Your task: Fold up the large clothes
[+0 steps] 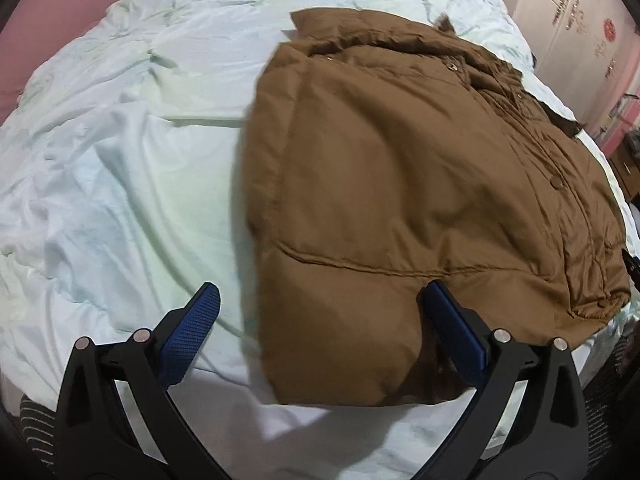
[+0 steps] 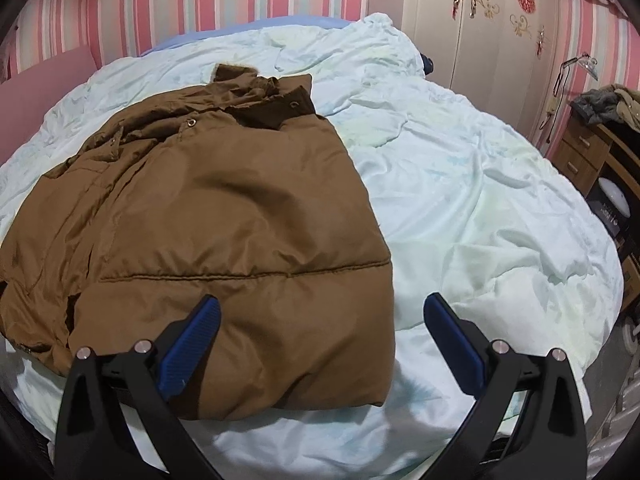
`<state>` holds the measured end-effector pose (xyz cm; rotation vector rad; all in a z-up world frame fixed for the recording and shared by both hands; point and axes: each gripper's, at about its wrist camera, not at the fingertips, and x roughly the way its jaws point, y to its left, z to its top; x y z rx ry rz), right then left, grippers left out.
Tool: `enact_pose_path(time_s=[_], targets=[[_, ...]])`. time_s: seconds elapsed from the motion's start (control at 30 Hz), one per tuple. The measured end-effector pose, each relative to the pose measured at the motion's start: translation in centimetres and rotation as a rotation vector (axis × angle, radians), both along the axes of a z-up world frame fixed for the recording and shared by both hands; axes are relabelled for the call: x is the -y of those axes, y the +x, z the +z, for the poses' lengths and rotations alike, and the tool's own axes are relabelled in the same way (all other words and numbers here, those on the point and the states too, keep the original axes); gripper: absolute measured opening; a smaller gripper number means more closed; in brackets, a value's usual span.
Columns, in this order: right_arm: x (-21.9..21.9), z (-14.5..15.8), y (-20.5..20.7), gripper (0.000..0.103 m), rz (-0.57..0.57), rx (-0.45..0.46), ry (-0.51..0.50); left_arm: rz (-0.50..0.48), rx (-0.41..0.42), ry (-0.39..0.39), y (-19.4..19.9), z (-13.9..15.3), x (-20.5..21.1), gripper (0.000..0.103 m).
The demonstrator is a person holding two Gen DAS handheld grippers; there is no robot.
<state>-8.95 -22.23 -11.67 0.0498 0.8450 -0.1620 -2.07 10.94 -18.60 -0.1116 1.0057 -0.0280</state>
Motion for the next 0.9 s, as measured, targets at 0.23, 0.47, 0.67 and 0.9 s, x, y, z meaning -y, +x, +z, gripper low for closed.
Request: enact_pose_path(time_s=[0.23,0.47,0.67,0.9], targets=[[0.4,-0.1,0.0,0.101,-0.026,0.017,0.021,-0.003,-0.023,-0.043,0.9,-1.1,-0.7,0.100],[0.7,-0.1,0.4,0.101,-0.030,0.014,0.036,-0.084,-0.041,-0.062,1.4,-1.4,1.4,0.094],[1.1,0.5,1.1,0.101,-0.022,0.020,-0.027,-0.116,-0.035,-0.026,1.1,-1.7,2.4,0.092],[2.3,-1.0,2.7,0.101,0.071,-0.047,0.015,-0.087,-0.025,0.002,1.0,-2.1,2.2,0.100]])
